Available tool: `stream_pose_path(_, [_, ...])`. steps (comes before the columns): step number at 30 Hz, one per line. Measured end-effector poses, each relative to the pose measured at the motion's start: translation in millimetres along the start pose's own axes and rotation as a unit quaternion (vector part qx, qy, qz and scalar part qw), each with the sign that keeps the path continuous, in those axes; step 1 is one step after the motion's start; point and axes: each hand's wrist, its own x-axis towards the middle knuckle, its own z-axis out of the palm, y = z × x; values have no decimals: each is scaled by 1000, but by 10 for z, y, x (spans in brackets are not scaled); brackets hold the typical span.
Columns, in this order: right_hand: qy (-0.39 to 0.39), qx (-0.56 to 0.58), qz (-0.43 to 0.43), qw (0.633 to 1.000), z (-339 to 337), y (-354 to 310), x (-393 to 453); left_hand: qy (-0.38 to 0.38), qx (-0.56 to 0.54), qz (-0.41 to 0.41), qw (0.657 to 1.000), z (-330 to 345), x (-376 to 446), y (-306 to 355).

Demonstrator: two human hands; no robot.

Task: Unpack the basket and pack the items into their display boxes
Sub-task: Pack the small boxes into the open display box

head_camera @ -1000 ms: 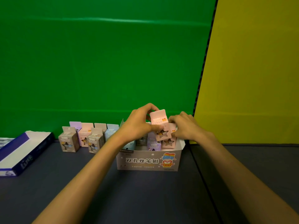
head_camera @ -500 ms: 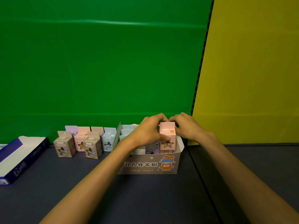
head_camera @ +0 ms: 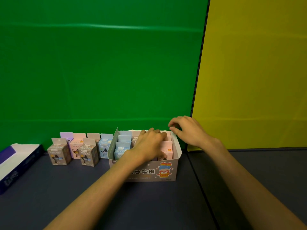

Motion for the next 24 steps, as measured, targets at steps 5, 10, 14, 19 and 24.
stream_pose_path(5, [-2,6,-10,1000,-6,-12,-27,6,12,-10,1000,12,-6,21])
stream_pose_path(10, [-2,16,-24,1000,-33,-60,-39,7,-22,-32,999,-55,-90,-9])
stream_pose_path(14, [-3,32,-48,998,-34,-220,-5,67,-49,-78,993,-243,-291,-220])
stream_pose_path(19, [-6,54,-78,995,33,-620,53,95,-29,-135,986,-452,-754,-665])
stream_pose_path(24, [-19,50,-97,994,162,-1109,129,115,-30,-180,976,-574,-1285,-1155])
